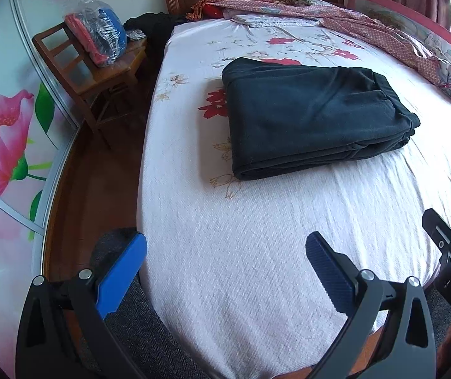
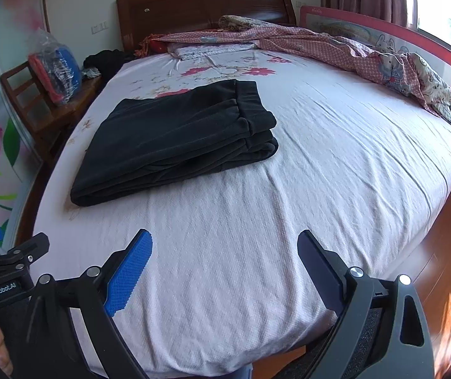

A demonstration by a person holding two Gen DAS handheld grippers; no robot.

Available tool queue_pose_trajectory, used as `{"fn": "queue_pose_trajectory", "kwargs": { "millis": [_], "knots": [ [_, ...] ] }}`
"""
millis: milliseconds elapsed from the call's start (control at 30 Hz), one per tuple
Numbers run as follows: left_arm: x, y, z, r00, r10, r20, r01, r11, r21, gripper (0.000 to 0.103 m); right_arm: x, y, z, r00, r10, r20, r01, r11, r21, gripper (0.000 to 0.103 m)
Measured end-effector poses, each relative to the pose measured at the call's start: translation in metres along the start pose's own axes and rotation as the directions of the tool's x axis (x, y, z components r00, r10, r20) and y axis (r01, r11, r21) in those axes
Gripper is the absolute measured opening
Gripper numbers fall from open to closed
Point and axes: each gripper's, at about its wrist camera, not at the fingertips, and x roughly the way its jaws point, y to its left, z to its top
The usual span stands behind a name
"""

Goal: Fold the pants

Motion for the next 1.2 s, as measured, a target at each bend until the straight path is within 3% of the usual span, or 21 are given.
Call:
{"fn": "queue_pose_trajectory", "kwargs": {
  "millis": [933,1100,1200],
  "knots": [
    [-0.001,0.002,0.001,0.998,-0.057,0.007,0.057,0.998,-0.016,0.101,0.004,0.005,-0.003,0.999,0.027,-0.024,-0.027,1.000,-0.003,0.093],
    [-0.017,0.008,0.004,0.993,-0.086,0.081,0.089,0.995,-0.036,0.101,0.004,0.005,-0.004,0.999,0.031,-0.028,-0.031,0.999,-0.007,0.093],
    [-0.026,0.013,0.006,0.980,-0.150,0.129,0.158,0.986,-0.049,0.101,0.004,0.007,-0.004,0.999,0.034,-0.032,-0.035,0.999,-0.014,0.093]
  ]
}}
